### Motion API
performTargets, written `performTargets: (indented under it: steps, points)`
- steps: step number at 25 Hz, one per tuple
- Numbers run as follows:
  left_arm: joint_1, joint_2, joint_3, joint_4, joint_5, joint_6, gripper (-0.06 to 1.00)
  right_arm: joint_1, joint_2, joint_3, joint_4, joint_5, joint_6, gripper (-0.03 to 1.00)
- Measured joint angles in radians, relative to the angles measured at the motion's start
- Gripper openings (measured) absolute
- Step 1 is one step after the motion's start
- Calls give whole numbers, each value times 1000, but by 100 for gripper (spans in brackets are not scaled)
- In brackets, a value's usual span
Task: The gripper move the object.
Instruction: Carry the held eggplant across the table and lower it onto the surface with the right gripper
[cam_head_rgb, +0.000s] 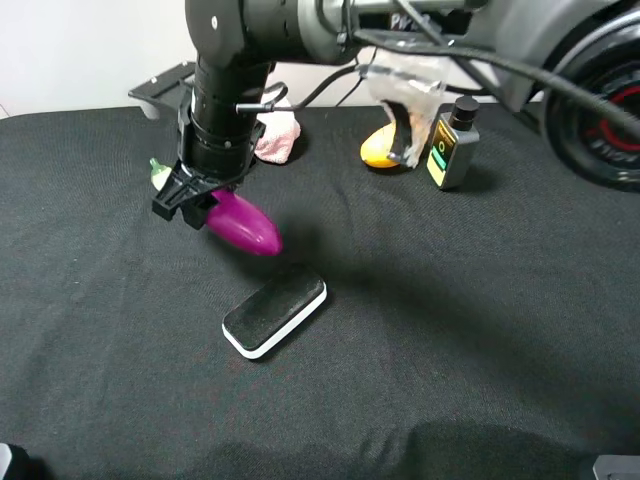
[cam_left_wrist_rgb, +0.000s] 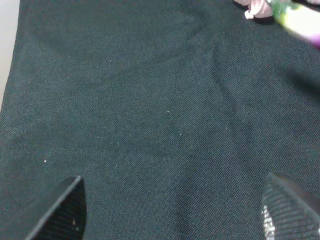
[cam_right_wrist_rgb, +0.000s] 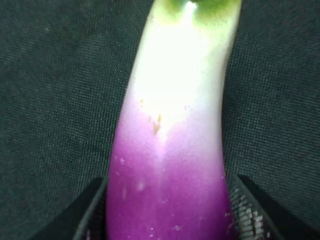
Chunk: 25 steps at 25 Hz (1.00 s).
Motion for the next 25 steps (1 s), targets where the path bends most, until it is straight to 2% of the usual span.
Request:
performTargets:
  steps: [6, 19, 25]
  points:
    - [0, 0, 0, 0, 0, 0, 71, 0, 49, 0, 20, -16, -19, 38]
    - [0, 0, 0, 0, 0, 0, 71, 0, 60, 0, 64, -111, -29, 38]
    - [0, 0, 0, 0, 0, 0, 71, 0, 74, 0, 74, -116, -29, 38]
